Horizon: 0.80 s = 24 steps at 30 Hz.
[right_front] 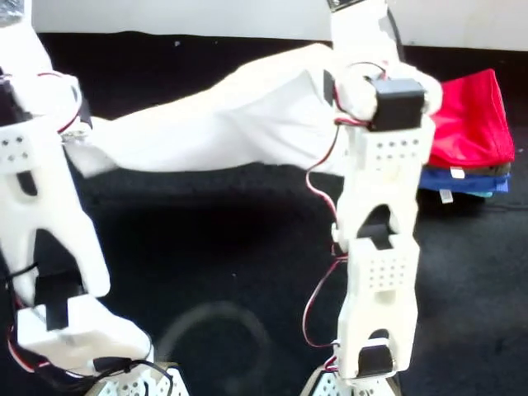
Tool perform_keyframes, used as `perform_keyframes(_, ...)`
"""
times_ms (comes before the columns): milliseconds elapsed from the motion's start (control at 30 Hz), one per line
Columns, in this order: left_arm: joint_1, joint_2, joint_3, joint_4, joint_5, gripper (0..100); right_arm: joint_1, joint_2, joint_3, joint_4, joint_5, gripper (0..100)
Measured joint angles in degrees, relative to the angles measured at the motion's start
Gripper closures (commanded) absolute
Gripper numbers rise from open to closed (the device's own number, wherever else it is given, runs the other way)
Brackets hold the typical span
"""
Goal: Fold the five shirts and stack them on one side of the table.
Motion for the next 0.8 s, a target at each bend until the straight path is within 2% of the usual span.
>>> perform_keyframes(167, 0.62, 10.46, 5.8, -0.09, -0.26, 99, -1.41, -4.4, 13.89, 0.0, 0.09, 99.3)
perform_keyframes(367, 0.62, 21.36, 6.33, -0.26, -5.63, 99, -5.54, -12.04, 33.93, 0.0, -4.84, 99.3)
perform_keyframes(500, 0.62, 21.89, 6.77, -0.35, -9.05, 99, -5.8, -15.47, 45.98, 0.0, -6.59, 99.3)
perform_keyframes(667, 0.62, 21.89, 10.46, -0.35, -12.92, 86, -5.89, -20.75, 55.82, -0.97, -7.74, 99.3)
perform_keyframes(800, 0.62, 21.89, 17.14, -0.35, -16.0, 87, -5.89, -28.48, 66.02, -5.01, -8.79, 99.3)
